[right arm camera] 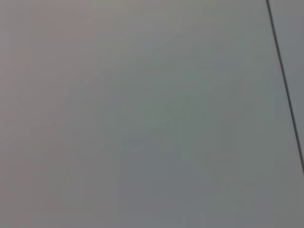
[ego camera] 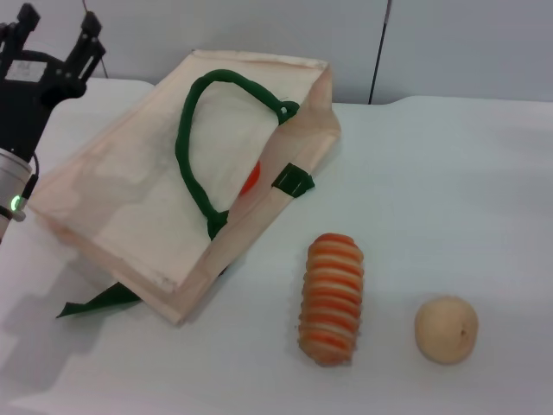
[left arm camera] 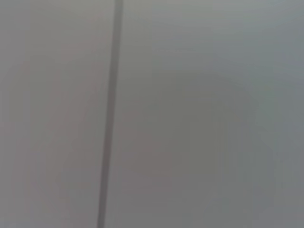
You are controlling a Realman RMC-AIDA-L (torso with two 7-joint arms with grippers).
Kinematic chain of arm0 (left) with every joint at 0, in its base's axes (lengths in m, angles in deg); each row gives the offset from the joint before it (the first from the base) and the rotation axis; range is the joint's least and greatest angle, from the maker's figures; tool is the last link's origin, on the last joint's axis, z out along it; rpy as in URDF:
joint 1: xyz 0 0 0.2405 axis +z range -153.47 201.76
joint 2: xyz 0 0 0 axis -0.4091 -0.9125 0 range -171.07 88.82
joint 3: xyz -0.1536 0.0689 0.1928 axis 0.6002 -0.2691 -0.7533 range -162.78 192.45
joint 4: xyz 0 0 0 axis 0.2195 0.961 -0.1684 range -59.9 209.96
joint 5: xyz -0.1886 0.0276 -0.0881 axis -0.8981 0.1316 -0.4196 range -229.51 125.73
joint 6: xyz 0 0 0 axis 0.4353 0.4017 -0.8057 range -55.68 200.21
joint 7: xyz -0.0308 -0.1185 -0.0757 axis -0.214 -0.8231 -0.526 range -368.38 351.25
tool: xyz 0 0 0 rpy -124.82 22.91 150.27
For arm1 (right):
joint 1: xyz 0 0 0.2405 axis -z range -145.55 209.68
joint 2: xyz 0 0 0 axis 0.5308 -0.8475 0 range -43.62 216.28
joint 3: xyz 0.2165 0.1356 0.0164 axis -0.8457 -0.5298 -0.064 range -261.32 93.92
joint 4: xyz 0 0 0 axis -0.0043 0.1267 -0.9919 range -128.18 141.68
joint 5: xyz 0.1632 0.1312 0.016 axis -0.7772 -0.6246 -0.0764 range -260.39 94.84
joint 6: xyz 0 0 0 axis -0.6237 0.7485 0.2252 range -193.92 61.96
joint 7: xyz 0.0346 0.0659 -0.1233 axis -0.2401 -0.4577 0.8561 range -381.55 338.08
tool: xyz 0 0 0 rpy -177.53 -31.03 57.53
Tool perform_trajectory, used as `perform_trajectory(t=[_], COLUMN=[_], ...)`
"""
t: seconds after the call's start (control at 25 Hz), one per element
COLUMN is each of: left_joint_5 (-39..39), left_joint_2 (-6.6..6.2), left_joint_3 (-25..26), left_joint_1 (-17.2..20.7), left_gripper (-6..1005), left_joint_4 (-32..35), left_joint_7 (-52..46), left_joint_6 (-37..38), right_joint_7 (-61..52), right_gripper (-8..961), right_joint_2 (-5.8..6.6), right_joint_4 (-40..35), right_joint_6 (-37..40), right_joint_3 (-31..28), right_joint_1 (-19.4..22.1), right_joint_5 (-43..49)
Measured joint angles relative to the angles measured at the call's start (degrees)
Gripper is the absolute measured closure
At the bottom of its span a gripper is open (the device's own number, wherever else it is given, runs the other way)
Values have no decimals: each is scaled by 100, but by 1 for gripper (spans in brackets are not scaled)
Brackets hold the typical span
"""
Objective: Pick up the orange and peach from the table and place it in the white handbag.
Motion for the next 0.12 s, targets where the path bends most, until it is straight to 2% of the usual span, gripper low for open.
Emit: perform_trajectory(t=[0.12], left_joint_5=[84], left_joint_2=[-2], left_joint_3=[28], left_joint_1=[1], left_gripper=[157], left_joint_4=[4], left_joint_7=[1], left_joint_6=[-81], right_joint_7=[-1], right_gripper=[65], right_joint_2=[-1], right_joint_4=[2], right_joint_6=[3], right_joint_3=[0], right_joint_1=[7], right_joint_5=[1])
